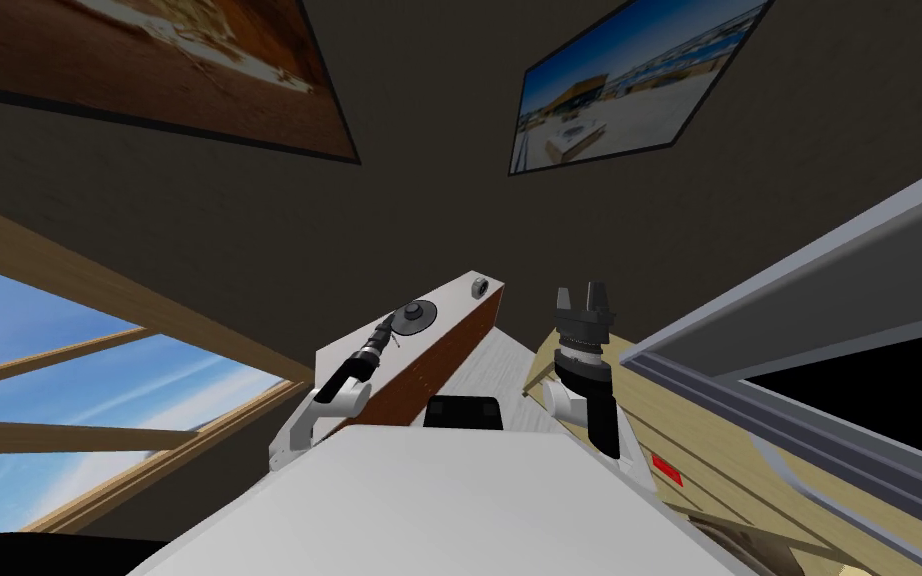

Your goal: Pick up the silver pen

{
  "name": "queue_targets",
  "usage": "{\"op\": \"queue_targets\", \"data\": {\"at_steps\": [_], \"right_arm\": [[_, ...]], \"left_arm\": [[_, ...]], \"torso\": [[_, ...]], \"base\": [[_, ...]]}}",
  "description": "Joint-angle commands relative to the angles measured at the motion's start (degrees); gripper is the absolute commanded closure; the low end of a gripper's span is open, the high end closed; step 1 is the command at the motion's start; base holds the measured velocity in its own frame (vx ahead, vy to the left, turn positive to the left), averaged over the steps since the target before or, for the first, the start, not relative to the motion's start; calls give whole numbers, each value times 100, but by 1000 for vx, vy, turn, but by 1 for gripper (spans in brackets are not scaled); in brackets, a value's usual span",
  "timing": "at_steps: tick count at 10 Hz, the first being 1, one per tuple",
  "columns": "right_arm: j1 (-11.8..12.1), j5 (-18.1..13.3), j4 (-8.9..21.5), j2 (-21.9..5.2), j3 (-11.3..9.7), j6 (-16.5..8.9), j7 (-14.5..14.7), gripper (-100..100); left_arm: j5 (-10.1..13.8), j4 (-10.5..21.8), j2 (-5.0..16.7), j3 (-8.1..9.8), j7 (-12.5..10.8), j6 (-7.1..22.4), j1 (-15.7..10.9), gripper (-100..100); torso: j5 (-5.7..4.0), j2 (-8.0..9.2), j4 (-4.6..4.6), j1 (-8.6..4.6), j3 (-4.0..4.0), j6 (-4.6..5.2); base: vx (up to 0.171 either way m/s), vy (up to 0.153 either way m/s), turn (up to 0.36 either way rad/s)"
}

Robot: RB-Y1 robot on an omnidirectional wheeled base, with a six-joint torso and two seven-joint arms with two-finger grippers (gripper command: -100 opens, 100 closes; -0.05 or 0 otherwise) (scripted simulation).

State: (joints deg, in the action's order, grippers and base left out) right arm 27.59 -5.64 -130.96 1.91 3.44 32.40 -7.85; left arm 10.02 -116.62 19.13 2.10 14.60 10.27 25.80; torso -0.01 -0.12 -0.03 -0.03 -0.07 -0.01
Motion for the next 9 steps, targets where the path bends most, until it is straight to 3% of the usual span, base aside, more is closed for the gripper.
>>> {"op": "queue_targets", "data": {"at_steps": [1,9], "right_arm": [[0,0,0,0,0,0,0,0],[0,0,0,0,0,0,0,0]], "left_arm": [[-12,-3,-11,-12,39,187,27,-100],[131,560,364,21,198,1201,-26,-100]], "torso": [[0,0,0,0,0,0],[-1,2,1,-3,1,-1]], "base": [[27,-1,-62],[28,-7,-94]]}}
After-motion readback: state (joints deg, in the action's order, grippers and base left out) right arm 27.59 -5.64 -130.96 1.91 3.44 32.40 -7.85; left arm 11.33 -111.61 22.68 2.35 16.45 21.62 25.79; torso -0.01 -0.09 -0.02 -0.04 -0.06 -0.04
